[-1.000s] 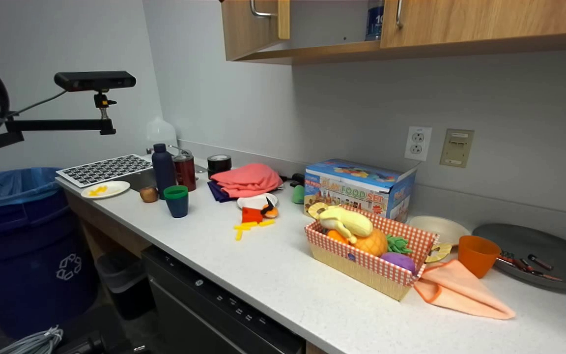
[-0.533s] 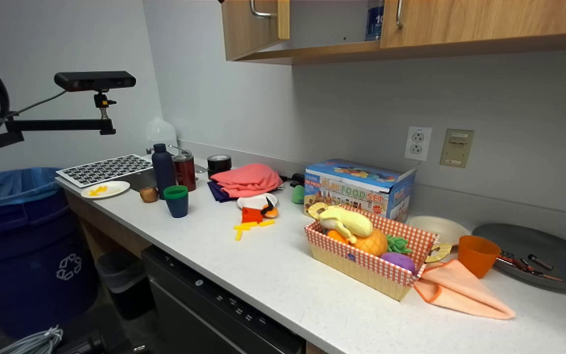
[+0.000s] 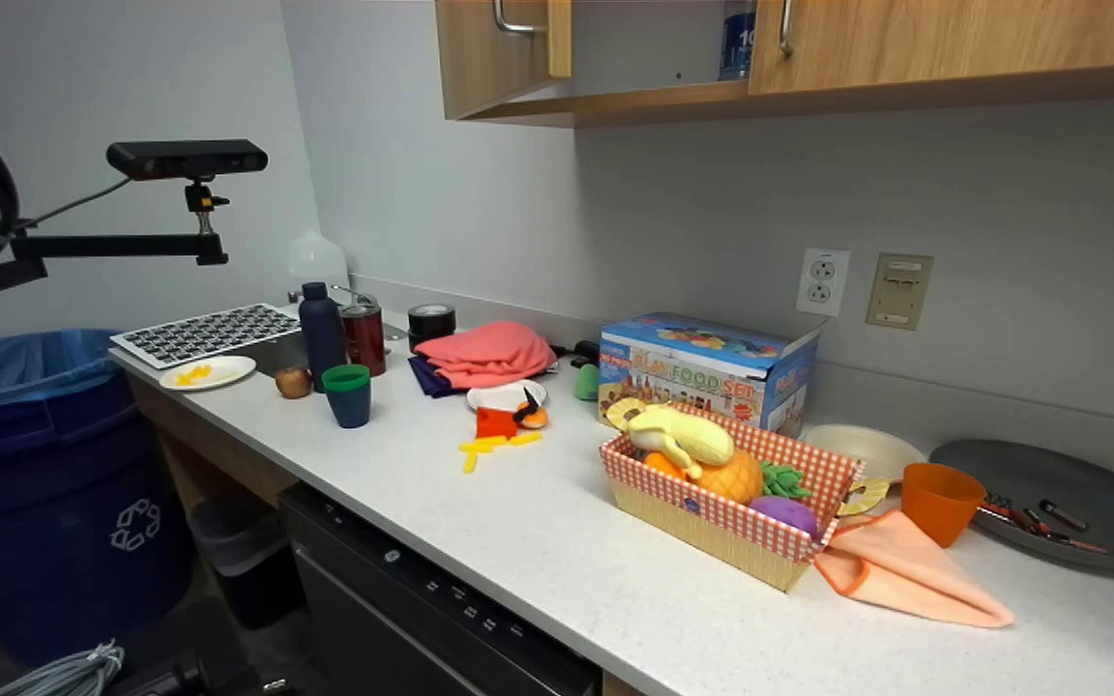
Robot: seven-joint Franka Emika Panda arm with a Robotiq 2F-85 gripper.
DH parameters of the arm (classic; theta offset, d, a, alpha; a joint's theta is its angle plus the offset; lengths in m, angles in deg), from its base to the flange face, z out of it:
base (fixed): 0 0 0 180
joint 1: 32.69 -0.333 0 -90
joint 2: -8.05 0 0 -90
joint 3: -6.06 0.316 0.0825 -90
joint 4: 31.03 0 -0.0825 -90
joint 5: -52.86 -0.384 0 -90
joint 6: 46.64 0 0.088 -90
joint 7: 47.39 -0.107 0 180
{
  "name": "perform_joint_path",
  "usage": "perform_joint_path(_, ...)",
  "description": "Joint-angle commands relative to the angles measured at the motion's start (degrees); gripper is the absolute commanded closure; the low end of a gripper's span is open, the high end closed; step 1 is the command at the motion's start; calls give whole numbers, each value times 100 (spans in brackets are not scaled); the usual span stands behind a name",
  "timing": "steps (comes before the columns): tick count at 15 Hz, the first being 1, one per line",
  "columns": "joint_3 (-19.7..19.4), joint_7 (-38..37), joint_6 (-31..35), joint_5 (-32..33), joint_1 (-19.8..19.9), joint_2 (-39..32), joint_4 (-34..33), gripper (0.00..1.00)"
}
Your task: Close the cabinet
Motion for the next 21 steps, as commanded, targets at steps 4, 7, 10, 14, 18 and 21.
perform_joint_path(4, -87, 7, 108, 59, -121, 0, 18, 0)
perform_joint_path(7, -32, -33, 60, 118, -23, -11, 7, 0)
perform_joint_path(10, -36, -68, -18, 80, -50, 0, -13, 0)
perform_joint_path(14, -34, -98, -25, 80, -50, 0, -13, 0)
perform_joint_path(18, 38, -441, -141, -50, 63, 244, 13, 0)
perform_joint_path(21, 226, -719, 524, 490, 631, 334, -23, 0)
